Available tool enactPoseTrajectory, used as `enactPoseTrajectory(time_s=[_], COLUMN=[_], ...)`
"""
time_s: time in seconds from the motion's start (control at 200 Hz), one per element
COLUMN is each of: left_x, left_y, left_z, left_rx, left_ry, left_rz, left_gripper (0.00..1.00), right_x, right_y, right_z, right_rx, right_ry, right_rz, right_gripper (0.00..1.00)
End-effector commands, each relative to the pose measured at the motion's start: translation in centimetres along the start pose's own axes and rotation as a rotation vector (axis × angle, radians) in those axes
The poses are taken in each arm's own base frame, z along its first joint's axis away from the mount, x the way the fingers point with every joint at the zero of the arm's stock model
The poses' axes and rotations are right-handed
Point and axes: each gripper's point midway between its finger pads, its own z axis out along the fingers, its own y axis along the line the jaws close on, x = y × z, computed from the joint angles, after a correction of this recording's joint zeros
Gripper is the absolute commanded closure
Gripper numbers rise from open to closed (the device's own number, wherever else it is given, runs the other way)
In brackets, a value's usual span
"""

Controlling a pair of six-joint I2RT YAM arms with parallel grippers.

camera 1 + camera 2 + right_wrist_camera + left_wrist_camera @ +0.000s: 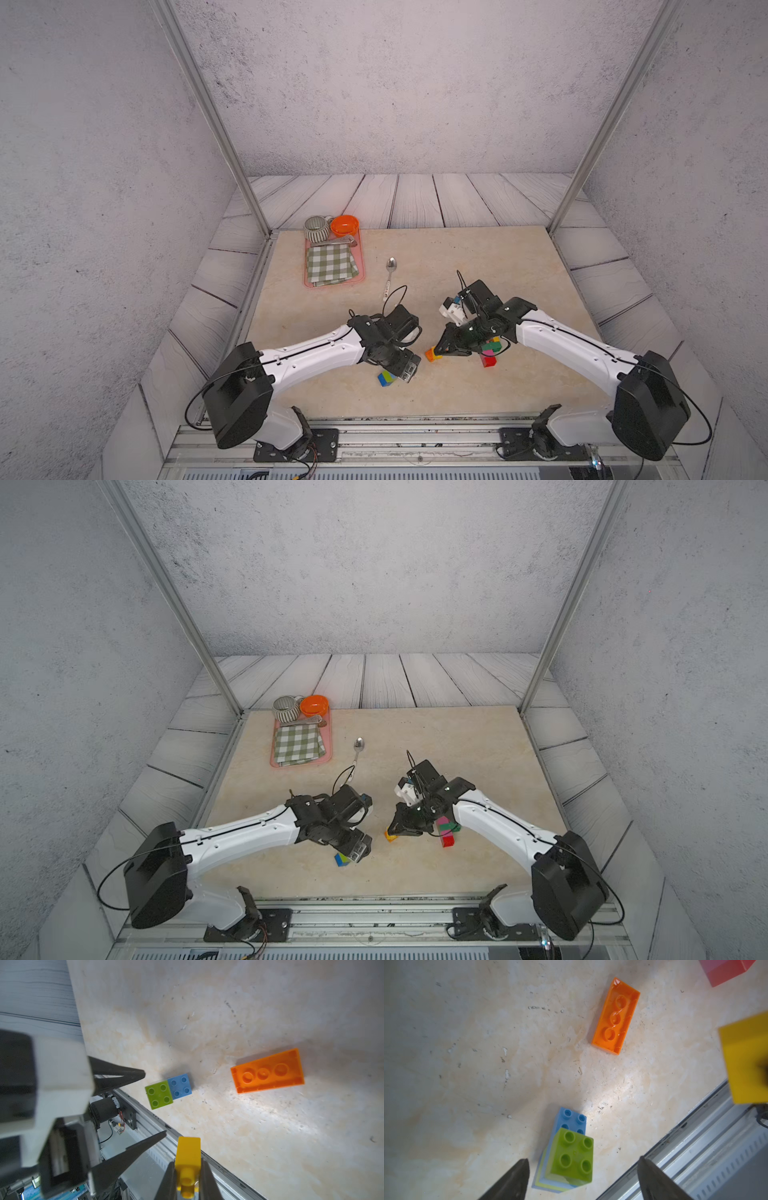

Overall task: Assemble the letter p with lego
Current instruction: Adjust the lego brick at the center of the board.

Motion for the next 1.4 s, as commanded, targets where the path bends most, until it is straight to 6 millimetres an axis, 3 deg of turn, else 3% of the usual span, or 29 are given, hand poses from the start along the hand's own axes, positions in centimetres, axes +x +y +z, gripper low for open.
enactPoseTrajectory(time_s=[0.0, 0.215, 0.42, 0.731, 0.861, 1.121, 1.396], left_x=[-0.8, 0.3, 1.2, 2.0, 2.0, 0.8, -1.4], left_y=[0.4, 1.0, 0.9, 1.1, 1.3, 0.9, 1.2], left_z=[-0.5, 0.6, 1.0, 1.5, 1.6, 0.8, -1.3], left_rx=[-0.056, -0.070, -0.056, -0.048, -0.052, -0.005, 0.026], left_ry=[-0.031, -0.004, 0.015, 0.019, 0.005, -0.141, -0.419], left_rz=[0.048, 0.033, 0.014, -0.001, 0.000, 0.001, -0.006], left_gripper=[0.14, 0.20, 0.44, 0.45, 0.52, 0.64, 0.66], right_x=[0.5, 0.8, 0.6, 0.4, 0.3, 0.1, 0.1], right_y=[1.3, 1.2, 1.3, 1.4, 1.4, 1.5, 1.4], right_z=[-0.1, 0.2, 0.4, 0.5, 0.6, 0.4, 0.3], right_rx=[-0.076, -0.085, -0.096, -0.095, -0.097, -0.091, -0.081], right_ry=[0.016, 0.028, 0.034, 0.034, 0.033, 0.031, 0.026], right_rz=[-0.053, -0.055, -0.054, -0.046, -0.044, -0.038, -0.033], right_gripper=[1.00, 1.00, 1.00, 1.00, 1.00, 1.00, 1.00])
